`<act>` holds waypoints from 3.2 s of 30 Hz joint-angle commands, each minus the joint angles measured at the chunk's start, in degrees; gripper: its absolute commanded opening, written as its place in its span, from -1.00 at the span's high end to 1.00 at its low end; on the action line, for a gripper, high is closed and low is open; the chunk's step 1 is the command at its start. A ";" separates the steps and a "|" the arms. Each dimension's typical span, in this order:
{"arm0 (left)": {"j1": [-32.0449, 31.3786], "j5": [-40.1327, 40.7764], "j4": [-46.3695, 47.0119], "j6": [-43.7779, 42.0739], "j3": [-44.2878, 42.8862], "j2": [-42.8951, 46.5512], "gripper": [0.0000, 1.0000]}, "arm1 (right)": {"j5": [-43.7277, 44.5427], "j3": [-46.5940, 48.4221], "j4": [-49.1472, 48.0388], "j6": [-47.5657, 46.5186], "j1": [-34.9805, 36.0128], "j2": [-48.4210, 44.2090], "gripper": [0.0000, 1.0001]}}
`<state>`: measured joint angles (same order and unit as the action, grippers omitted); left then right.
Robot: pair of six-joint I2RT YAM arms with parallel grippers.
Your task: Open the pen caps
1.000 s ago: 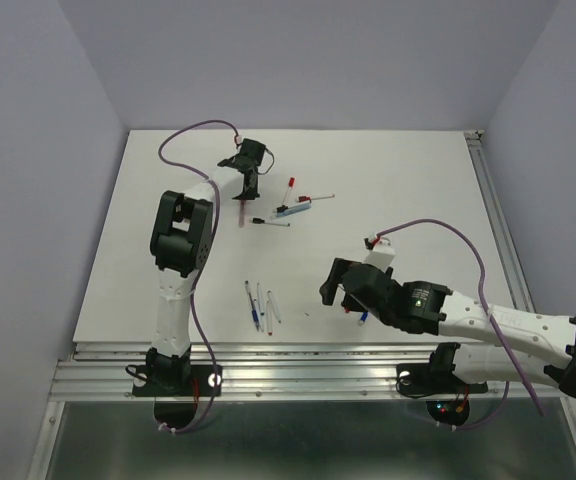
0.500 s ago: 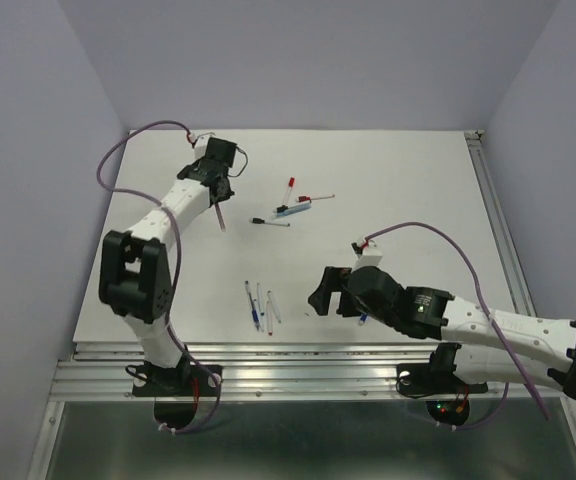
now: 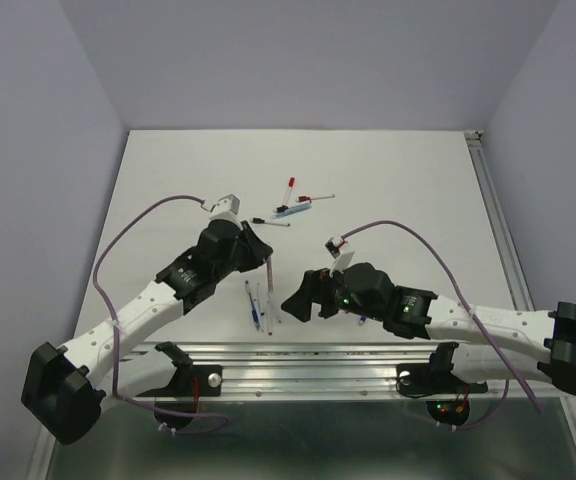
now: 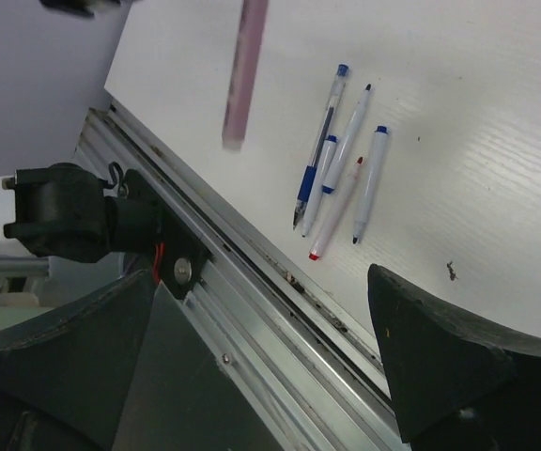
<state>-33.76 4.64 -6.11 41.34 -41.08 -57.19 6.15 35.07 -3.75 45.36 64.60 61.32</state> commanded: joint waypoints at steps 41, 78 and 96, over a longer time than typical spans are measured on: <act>-5.98 16.45 15.95 6.65 -11.83 -14.97 1.00 | -8.52 -4.66 -17.60 14.05 14.06 12.68 0.99; -1.22 11.70 2.42 5.50 4.25 3.75 1.00 | 4.92 19.51 11.04 -0.19 -0.26 35.35 0.59; -1.22 10.21 1.98 4.80 3.46 3.31 1.00 | 2.82 20.13 11.13 0.52 -0.26 35.10 0.29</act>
<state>-35.14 15.03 -4.58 47.57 -35.55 -53.84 9.87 52.07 7.75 46.11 64.29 97.14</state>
